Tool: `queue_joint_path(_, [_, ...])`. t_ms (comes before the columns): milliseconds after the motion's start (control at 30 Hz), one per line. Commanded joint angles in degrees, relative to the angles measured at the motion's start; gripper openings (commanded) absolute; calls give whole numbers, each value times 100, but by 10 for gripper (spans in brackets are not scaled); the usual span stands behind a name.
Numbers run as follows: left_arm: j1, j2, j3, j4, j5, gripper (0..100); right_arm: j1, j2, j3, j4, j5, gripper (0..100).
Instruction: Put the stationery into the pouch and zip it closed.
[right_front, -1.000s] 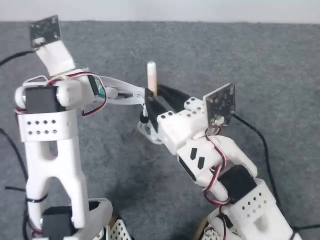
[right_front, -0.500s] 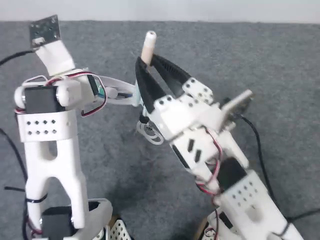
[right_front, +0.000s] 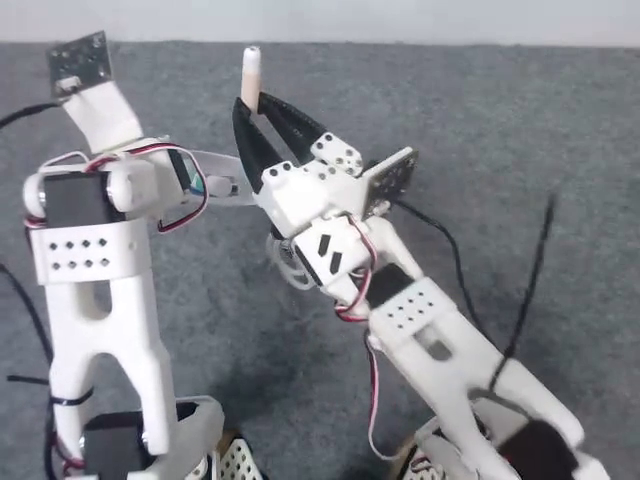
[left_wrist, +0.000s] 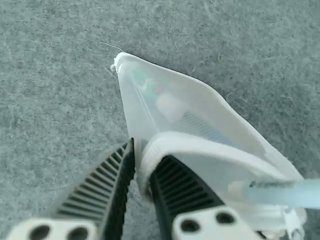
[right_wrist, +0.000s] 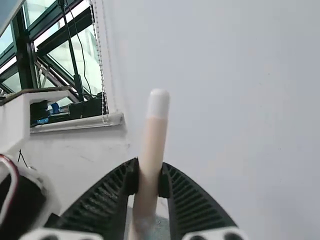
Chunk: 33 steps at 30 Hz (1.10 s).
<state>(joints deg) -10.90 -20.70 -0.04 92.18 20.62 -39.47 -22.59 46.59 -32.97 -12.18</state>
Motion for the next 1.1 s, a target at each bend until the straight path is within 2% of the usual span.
queue_joint_path(0, [-35,-97,-198,-114,-70,11,-66,567,141,-813,-18,7])
queue_joint_path(100, [-35,-97,-189,-114,-70,11,-136,875,413,-1393,9,7])
queue_joint_path(333, [-35,-97,-189,-114,-70,11,-435,1033,1134,-2079,791,7])
queue_joint_path(700, [-35,-97,-189,-114,-79,11,-462,989,1415,-3125,853,7])
queue_joint_path(867, [-35,-88,-189,-114,-79,11,-752,778,2004,-4048,1829,7])
queue_joint_path(967, [-35,-88,-189,-114,-79,11,-1024,629,2497,-4127,2356,7])
queue_joint_path(1067, [-35,-88,-189,-114,-79,11,-1059,585,2804,-4040,2567,7])
